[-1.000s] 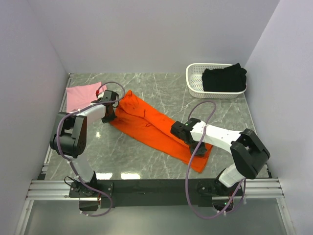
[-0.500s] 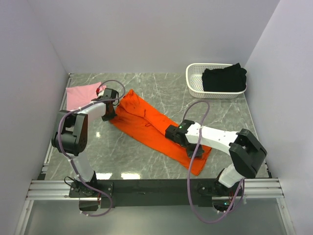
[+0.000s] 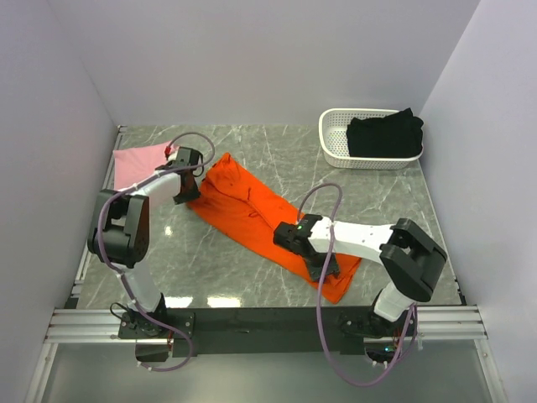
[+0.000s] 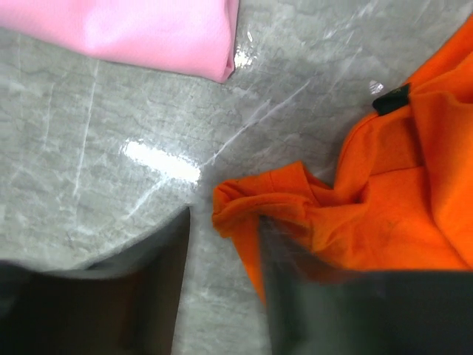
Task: Fold and stack the t-shirts
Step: Fold the tshirt
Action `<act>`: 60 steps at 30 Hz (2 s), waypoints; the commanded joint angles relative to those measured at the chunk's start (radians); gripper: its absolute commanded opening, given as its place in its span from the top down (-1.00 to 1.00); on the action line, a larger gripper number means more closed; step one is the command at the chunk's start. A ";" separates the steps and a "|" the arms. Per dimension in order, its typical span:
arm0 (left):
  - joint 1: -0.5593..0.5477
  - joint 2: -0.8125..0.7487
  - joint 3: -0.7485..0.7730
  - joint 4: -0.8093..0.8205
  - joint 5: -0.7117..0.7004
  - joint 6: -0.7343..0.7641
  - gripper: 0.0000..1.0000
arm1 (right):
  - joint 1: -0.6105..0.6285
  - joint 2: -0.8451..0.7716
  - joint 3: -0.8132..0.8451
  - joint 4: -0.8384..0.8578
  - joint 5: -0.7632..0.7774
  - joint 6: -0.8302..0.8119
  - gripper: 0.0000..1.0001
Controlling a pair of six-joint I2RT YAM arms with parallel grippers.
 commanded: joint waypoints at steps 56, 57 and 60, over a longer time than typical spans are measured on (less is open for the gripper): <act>-0.359 -0.101 0.100 0.146 0.010 0.003 -0.88 | -0.563 -0.179 -0.150 0.587 -0.213 -0.162 -0.46; -0.333 -0.062 0.156 0.131 -0.008 0.007 -0.81 | -0.562 -0.204 -0.156 0.582 -0.213 -0.162 -0.47; -0.288 0.038 0.253 0.080 0.004 0.016 -0.61 | -0.562 -0.295 -0.176 0.562 -0.216 -0.164 -0.47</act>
